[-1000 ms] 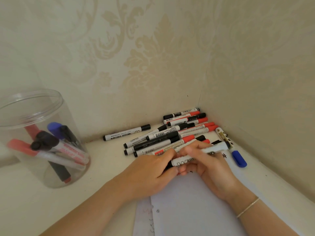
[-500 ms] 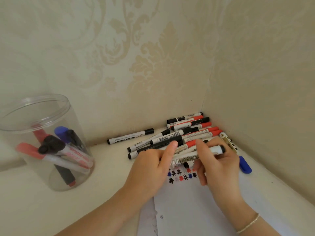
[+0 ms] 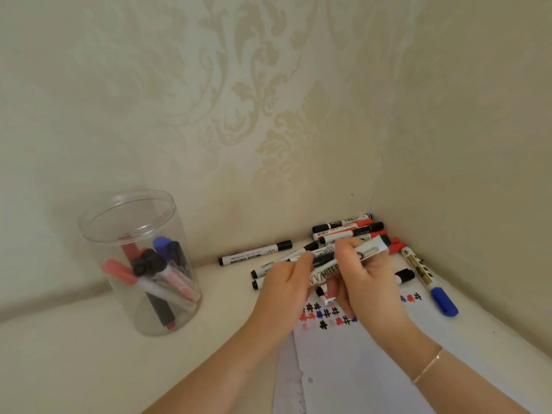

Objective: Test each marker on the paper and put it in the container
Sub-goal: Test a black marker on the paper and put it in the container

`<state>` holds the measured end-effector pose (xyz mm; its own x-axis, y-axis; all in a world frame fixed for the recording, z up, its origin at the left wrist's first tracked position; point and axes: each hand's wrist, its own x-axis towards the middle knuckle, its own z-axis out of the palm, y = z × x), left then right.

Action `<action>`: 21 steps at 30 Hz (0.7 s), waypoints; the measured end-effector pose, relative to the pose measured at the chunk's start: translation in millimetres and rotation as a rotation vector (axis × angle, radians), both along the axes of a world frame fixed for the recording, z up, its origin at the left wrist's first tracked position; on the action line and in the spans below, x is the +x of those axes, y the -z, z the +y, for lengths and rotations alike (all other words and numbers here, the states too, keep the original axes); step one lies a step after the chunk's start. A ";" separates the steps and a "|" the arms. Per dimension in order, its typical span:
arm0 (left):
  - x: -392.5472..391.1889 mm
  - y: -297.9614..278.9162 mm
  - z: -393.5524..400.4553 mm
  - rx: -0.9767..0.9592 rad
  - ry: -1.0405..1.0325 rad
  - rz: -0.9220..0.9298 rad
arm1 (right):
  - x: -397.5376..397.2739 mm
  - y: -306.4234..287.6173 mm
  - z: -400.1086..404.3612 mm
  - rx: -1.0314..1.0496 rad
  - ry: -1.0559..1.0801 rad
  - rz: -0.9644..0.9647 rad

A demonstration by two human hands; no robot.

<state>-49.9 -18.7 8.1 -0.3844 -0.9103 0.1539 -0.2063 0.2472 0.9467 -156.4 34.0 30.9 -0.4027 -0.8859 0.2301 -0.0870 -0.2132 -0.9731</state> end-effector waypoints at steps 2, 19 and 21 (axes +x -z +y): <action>1.6 -10.1 -5.1 0.006 -0.048 0.072 | -2.9 -9.4 -10.6 0.051 0.043 -0.083; 124.0 -131.9 -27.4 -0.889 -0.736 0.111 | 100.5 -98.8 -86.0 0.250 -0.403 0.267; 139.7 -134.5 -37.4 -0.898 -0.780 -0.005 | 87.8 -83.7 -94.2 0.264 -0.196 0.985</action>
